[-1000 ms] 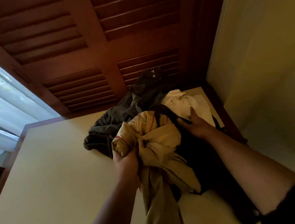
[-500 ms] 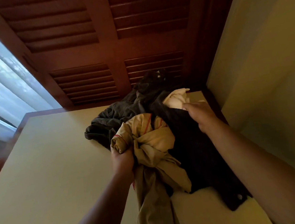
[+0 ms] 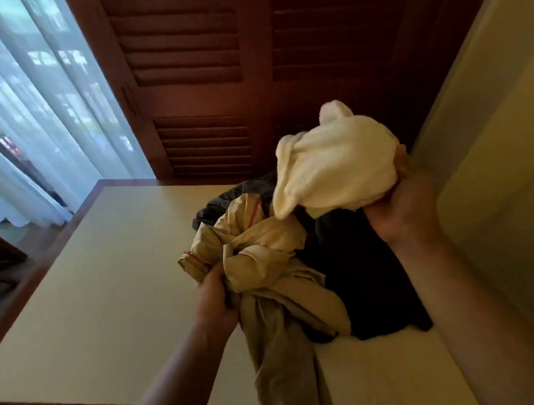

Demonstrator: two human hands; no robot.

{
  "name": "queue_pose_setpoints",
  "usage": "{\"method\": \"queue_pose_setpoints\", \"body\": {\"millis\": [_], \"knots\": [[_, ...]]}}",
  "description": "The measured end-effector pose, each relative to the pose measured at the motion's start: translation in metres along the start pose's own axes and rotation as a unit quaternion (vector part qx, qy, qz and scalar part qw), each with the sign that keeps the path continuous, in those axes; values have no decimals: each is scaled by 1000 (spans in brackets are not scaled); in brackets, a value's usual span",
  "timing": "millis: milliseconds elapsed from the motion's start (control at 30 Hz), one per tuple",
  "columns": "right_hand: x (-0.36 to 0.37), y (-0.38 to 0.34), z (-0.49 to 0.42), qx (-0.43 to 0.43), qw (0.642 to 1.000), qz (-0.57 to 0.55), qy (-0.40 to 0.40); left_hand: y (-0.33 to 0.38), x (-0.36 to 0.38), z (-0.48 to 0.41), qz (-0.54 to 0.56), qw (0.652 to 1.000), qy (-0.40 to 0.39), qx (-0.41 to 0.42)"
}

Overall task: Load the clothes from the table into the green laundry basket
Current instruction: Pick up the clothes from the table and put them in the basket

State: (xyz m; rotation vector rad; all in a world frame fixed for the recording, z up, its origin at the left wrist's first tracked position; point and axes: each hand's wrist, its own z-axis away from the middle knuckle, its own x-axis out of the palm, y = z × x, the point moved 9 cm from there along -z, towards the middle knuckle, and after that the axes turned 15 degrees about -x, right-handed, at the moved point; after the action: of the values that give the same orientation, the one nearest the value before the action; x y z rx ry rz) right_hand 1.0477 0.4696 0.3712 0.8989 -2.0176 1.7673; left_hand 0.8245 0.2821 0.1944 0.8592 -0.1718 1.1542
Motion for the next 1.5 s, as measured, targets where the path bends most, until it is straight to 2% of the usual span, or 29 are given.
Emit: {"method": "queue_pose_setpoints", "body": {"millis": [67, 233, 367, 467, 533, 633, 800, 967, 1067, 1133, 1233, 1500], "knots": [[31, 6, 23, 41, 999, 8, -28, 9, -13, 19, 19, 1000, -24, -5], [103, 60, 101, 149, 968, 163, -117, 45, -66, 72, 67, 994, -60, 58], [139, 119, 179, 214, 929, 204, -224, 70, -144, 118, 118, 984, -51, 127], [163, 163, 251, 253, 889, 207, -320, 77, -220, 150, 147, 976, 12, 159], [177, 186, 296, 275, 876, 200, -341, 78, -262, 174, 182, 969, 41, 164], [197, 214, 348, 286, 878, 199, -328, 84, -321, 218, 226, 952, 71, 191], [210, 245, 400, 230, 892, 232, -311, 82, -404, 278, 235, 939, 124, 221], [218, 250, 423, 159, 882, 271, -351, 59, -464, 288, 241, 928, 200, 200], [212, 255, 434, 164, 869, 279, -374, 41, -518, 276, 273, 904, 267, 191], [203, 258, 444, 173, 863, 285, -379, 20, -564, 244, 264, 913, 271, 156], [194, 266, 463, 189, 852, 292, -391, 6, -546, 278, 175, 926, 316, 109], [181, 290, 506, 244, 833, 303, -393, -35, -526, 279, 37, 954, 297, -1]]}}
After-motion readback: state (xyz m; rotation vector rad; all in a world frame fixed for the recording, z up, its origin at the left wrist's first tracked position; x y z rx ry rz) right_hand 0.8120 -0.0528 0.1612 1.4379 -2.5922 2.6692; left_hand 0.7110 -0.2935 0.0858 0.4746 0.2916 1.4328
